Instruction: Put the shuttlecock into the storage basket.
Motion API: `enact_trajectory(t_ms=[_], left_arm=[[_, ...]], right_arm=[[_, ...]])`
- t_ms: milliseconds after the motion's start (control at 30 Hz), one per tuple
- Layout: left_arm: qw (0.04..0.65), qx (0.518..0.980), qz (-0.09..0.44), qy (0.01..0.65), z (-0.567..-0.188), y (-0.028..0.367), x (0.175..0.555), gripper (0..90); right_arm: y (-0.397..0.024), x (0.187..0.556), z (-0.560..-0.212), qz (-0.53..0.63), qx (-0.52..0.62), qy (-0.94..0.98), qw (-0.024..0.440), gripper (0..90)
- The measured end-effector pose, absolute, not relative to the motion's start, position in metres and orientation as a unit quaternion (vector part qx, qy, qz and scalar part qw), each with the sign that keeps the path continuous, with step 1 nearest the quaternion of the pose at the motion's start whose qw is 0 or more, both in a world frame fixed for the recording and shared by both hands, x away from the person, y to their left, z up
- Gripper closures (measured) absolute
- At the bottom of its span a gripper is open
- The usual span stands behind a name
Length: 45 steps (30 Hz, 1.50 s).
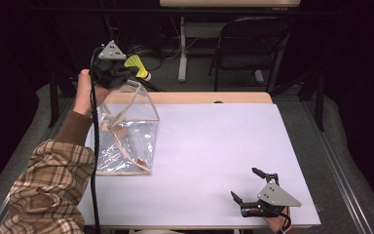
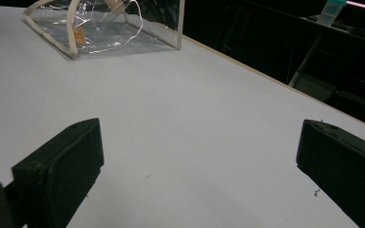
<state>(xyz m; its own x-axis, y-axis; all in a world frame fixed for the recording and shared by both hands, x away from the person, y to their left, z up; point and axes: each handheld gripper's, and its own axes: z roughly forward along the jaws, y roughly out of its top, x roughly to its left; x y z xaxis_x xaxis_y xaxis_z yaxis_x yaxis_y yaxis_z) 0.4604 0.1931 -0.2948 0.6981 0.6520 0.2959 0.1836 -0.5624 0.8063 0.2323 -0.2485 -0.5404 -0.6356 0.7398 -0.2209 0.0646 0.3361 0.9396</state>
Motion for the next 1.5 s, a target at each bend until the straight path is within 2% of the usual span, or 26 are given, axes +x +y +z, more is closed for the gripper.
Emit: enact_trajectory(t_ms=[1500], left_arm=[[0.385,0.813,0.312,0.306,-0.299,0.237,0.464,90.0]], right_arm=[[-0.249,0.232,-0.54,0.508,0.271,0.747,0.332,1.5]])
